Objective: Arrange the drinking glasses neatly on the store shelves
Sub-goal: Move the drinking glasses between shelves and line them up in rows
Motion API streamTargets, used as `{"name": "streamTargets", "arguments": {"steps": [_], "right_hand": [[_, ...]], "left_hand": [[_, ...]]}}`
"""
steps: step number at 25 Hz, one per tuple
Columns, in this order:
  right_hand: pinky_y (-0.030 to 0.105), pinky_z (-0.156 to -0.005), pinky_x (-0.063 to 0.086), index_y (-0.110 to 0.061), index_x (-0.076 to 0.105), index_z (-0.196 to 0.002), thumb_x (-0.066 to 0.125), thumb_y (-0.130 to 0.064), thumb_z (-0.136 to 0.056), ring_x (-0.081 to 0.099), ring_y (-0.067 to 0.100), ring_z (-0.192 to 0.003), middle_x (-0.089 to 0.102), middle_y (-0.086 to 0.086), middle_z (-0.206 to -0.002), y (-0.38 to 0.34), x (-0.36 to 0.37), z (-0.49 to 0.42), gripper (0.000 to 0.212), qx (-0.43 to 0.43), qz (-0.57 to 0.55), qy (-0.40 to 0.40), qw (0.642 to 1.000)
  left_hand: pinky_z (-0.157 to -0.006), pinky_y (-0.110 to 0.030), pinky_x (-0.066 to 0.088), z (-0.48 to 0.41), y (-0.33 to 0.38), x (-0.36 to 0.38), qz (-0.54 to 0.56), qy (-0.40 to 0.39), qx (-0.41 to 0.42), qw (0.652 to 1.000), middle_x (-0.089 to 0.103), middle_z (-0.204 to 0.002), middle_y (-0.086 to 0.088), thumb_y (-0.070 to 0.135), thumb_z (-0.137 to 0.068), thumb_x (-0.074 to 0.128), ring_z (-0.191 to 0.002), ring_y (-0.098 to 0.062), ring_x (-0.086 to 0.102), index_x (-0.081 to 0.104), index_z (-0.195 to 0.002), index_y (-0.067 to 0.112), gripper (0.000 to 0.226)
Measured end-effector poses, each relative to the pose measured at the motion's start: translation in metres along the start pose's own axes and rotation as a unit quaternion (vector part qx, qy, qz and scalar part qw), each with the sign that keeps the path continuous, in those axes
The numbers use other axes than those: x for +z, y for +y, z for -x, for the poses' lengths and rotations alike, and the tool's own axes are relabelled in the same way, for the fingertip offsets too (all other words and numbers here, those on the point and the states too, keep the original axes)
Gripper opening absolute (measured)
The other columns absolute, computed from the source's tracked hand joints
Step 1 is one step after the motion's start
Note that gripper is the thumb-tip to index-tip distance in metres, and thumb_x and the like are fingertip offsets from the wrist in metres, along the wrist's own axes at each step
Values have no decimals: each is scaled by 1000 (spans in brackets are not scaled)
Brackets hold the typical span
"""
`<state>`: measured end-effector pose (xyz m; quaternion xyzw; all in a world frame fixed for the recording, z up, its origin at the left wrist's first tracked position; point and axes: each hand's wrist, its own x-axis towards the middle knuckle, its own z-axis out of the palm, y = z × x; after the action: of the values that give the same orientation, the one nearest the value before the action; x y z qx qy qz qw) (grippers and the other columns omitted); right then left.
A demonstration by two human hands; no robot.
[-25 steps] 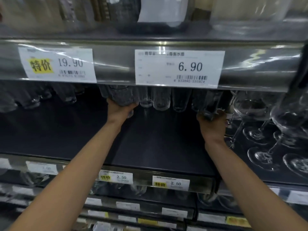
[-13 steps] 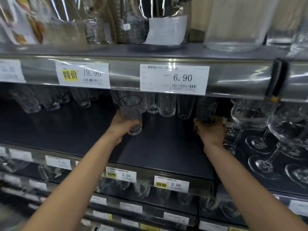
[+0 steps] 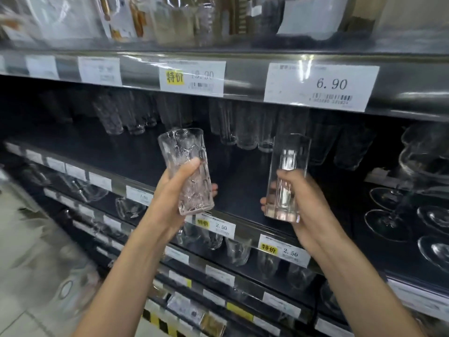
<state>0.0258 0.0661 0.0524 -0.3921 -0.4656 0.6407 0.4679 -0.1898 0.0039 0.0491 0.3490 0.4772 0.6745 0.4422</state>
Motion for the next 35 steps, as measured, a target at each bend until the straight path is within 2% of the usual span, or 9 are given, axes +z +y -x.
{"name": "streamTargets", "arguments": {"steps": [4,9,15,19,24,27,30,33,35], "right_hand": [[39,-62,56,-17,66,-107,70,-58,-67,65,24,-63,71,6,-84,9,51,23,58,19,11,-110,994],[34,-56,56,-16,67,-108,67,-59,-70,65,22,-63,70,6,-82,39,122,33,57,64,13,-198,978],[40,-64,58,-22,69,-106,67,-59,-71,67,25,-68,72,7,-88,73,213,33,51,97,32,-277,955],[44,-72,59,-27,67,-114,66,-64,-69,72,25,-73,76,2,-93,91,269,29,58,111,52,-295,947],[36,-64,56,-28,69,-109,65,-65,-67,72,24,-73,75,1,-93,107,335,14,56,114,57,-288,949],[36,-61,55,-21,68,-107,67,-63,-67,68,25,-70,73,6,-91,116,363,4,58,112,42,-268,956],[38,-63,57,-20,67,-110,66,-60,-70,67,23,-68,73,5,-87,121,386,-10,57,108,36,-245,963],[35,-57,54,-20,68,-106,66,-61,-66,66,24,-67,71,6,-85,123,407,-26,58,95,29,-231,968],[36,-57,54,-18,68,-106,65,-60,-68,65,26,-66,71,7,-85,127,423,-40,57,87,28,-226,970]], "left_hand": [[-66,-39,61,44,0,-34,18,64,22,998,69,-99,-15,51,-74,73,-76,-27,69,60,-122,7,67],[-64,-37,55,81,6,-90,29,162,19,986,68,-90,-12,68,-80,64,-70,-27,67,71,-108,15,60],[-61,-34,57,107,31,-163,20,265,32,964,75,-90,-8,60,-79,64,-76,-23,72,70,-110,15,55],[-94,-54,54,105,47,-212,-8,301,32,953,72,-119,-10,72,-67,71,-109,-32,68,68,-120,22,73],[-84,-48,56,78,64,-273,-22,278,33,960,75,-107,-12,61,-76,63,-94,-31,73,73,-110,23,52],[-94,-53,52,62,72,-302,-27,278,37,959,75,-112,-7,67,-72,65,-104,-32,70,72,-112,28,56],[-85,-48,57,44,79,-331,-1,273,42,961,75,-110,-8,64,-76,67,-101,-33,72,70,-113,26,53],[-104,-60,44,24,85,-359,1,263,32,964,70,-124,-6,82,-62,69,-121,-38,61,69,-119,32,75],[-107,-62,40,6,88,-376,5,254,29,967,67,-128,-7,85,-57,70,-125,-39,57,67,-124,32,85]]}}
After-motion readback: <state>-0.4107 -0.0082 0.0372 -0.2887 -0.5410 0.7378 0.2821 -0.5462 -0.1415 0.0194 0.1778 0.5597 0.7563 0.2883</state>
